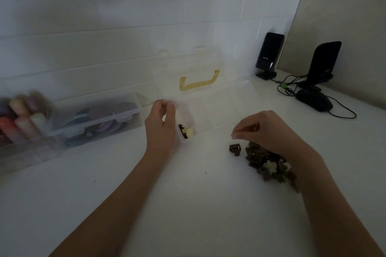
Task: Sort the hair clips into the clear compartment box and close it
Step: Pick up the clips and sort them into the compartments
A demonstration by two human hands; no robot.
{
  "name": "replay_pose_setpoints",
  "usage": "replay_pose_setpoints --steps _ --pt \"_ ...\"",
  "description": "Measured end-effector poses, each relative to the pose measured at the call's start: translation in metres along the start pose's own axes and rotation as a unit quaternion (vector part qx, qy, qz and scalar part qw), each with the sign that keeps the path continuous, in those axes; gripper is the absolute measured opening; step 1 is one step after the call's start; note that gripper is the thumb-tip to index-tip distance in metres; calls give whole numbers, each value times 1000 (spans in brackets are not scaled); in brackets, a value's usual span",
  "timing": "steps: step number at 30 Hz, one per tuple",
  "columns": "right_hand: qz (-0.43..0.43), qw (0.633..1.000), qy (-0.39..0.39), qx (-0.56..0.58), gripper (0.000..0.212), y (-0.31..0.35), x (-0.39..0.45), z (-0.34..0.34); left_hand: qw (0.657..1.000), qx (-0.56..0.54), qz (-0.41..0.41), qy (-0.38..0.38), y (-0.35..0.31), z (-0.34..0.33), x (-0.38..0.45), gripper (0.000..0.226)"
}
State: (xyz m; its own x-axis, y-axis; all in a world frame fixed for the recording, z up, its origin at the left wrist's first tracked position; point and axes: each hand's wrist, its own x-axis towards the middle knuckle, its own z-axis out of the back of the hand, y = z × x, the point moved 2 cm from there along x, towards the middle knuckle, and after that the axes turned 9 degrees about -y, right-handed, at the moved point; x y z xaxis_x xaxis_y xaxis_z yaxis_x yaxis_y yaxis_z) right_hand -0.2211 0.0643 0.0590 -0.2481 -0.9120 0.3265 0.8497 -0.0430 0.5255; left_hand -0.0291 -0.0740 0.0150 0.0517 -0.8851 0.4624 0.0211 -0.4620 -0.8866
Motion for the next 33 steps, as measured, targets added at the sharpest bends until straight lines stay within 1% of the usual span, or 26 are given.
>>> replay_pose_setpoints --steps 2,5,6,9,11,14,17,19,23,27,31,33 --pt "-15 999 38 -16 9 -4 -1 -1 1000 1 0 -1 1 0 0 12" --pt "-35 993 104 -42 26 -9 -2 -8 1000 2 -8 2 -3 1 -1 14" --pt "-36 991 118 -52 28 -11 -2 -11 1000 3 -9 2 -3 2 -1 15" --pt "-21 991 121 -57 20 -8 0 -18 1000 4 -8 6 -1 1 -1 14" --pt "-2 994 105 -33 20 0 -1 -18 1000 8 -17 8 0 1 -1 12" --pt "40 996 65 46 26 17 -2 -14 1000 4 -23 19 -2 1 -3 11" --pt "47 993 9 104 32 33 -4 -12 999 -3 -31 27 -2 -1 -4 10" --pt "52 989 -22 136 34 40 -5 -14 999 -8 -28 27 -1 -2 -5 15" --pt "86 979 -57 178 26 49 -5 -21 999 -13 -33 32 -5 -4 -8 23" --pt "113 973 -111 169 22 52 -5 -28 998 -15 -43 38 -7 -4 -10 23" --pt "170 967 -171 87 15 56 -5 -42 997 -5 -62 42 -8 -5 -13 20" --pt "204 962 -180 38 11 54 -4 -51 997 -6 -64 45 -7 -5 -14 20"
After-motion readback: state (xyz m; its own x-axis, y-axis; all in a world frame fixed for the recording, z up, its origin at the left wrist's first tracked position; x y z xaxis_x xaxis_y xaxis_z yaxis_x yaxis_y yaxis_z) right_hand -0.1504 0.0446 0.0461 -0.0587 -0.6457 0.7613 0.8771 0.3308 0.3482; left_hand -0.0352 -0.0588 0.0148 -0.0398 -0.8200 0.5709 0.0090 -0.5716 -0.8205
